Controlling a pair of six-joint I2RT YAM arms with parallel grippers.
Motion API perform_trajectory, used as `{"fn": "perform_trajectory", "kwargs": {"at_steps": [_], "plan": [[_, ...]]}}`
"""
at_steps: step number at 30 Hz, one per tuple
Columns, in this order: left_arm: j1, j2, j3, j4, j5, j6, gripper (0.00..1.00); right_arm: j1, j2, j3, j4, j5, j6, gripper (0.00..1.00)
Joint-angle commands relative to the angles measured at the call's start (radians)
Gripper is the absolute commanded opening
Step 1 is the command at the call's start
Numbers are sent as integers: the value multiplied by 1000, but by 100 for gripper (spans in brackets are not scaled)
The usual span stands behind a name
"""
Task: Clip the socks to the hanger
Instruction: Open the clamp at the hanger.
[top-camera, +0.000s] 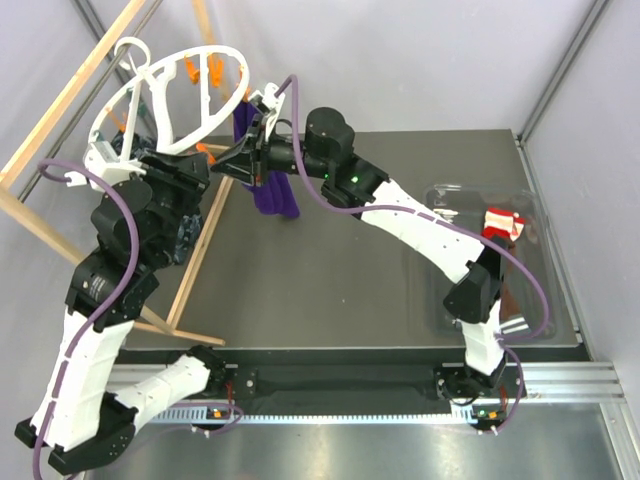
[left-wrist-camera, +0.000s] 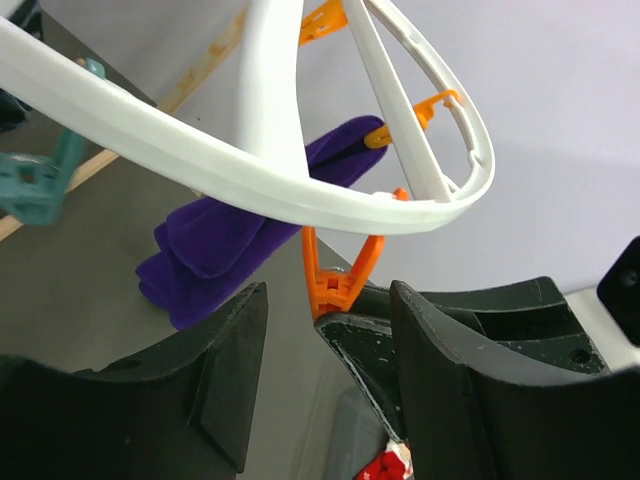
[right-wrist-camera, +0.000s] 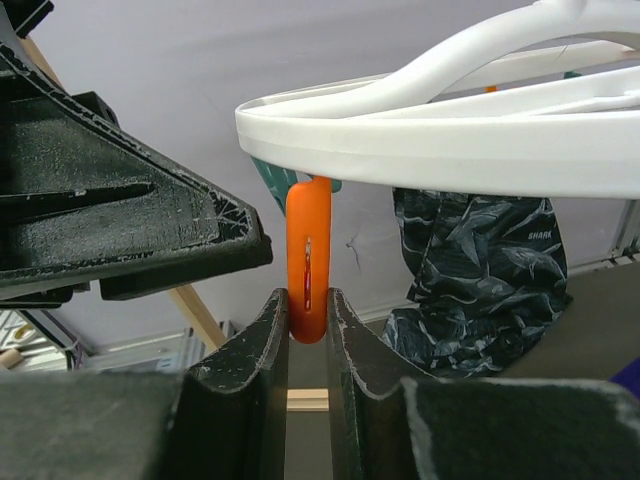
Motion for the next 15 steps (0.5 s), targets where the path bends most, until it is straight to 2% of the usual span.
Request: {"fn": "perform_trajectory", "kwargs": {"at_steps": [1, 5, 15], "plan": [[4, -5, 2, 57, -62, 48, 57, -6, -67, 1, 47, -35, 9, 0], [6, -2, -18, 145, -57, 98, 58, -6, -62, 4, 58, -47, 17, 0], [4, 17, -27, 176, -26, 128, 59, -4, -58, 10, 82, -70, 40, 0]]}}
